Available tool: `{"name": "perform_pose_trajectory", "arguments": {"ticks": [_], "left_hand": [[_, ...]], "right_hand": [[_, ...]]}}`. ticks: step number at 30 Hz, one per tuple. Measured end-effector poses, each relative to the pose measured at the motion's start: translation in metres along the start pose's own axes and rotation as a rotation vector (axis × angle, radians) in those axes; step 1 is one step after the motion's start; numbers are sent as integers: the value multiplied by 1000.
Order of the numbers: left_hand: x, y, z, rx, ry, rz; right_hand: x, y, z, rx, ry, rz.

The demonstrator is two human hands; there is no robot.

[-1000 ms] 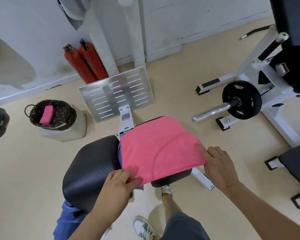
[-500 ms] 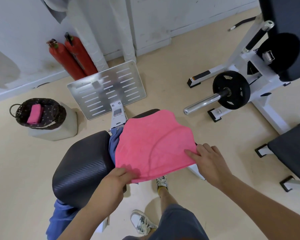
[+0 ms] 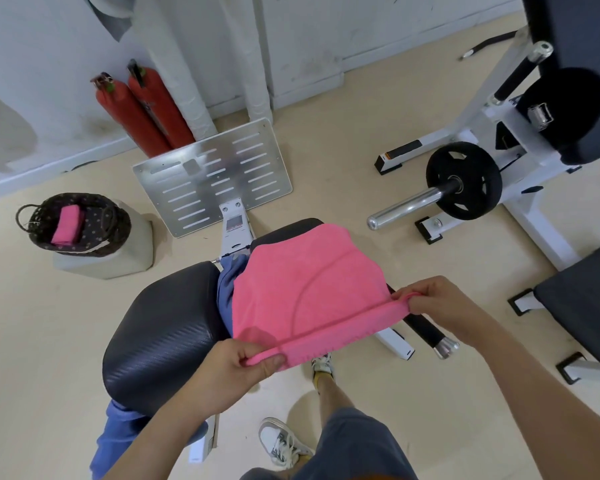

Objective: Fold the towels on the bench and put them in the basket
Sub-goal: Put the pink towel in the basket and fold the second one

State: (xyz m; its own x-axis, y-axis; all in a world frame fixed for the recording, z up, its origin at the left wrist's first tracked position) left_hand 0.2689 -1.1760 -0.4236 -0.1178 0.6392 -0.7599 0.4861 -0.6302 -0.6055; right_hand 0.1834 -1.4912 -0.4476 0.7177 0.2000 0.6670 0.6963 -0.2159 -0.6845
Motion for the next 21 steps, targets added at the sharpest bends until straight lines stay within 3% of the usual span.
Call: {"name": "perform_pose_trajectory", "arguments": {"ticks": [5,8,12,15,21], "left_hand": [[-6,-1,1,170,-89,-10],[-22,0,-15,101,-270,-30],[-33,22,-60,-197,-56,8],[-32,44,-83,-323,-26,-29],[-20,93,-111,-362,379,-112]], "right_hand": [[6,-2,-11,32,17,-43],[25,2,-17,5,162,-117],[59,26,-18,-109,188,-157],[81,54,-17,-217,-9,-171],[100,117,-4,-225,-374,-97]]}}
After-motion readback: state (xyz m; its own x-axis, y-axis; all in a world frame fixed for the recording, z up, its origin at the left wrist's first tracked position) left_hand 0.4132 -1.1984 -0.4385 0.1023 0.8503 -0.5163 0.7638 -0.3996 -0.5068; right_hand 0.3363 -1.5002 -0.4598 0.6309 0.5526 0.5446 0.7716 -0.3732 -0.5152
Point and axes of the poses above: each hand's wrist, its own y-axis towards the middle knuckle, its own z-axis out of the palm, x = y × z, the point moved 4 cm from there along y, towards the middle knuckle, and after that the axes turned 4 degrees about x, right-handed, at the moved point
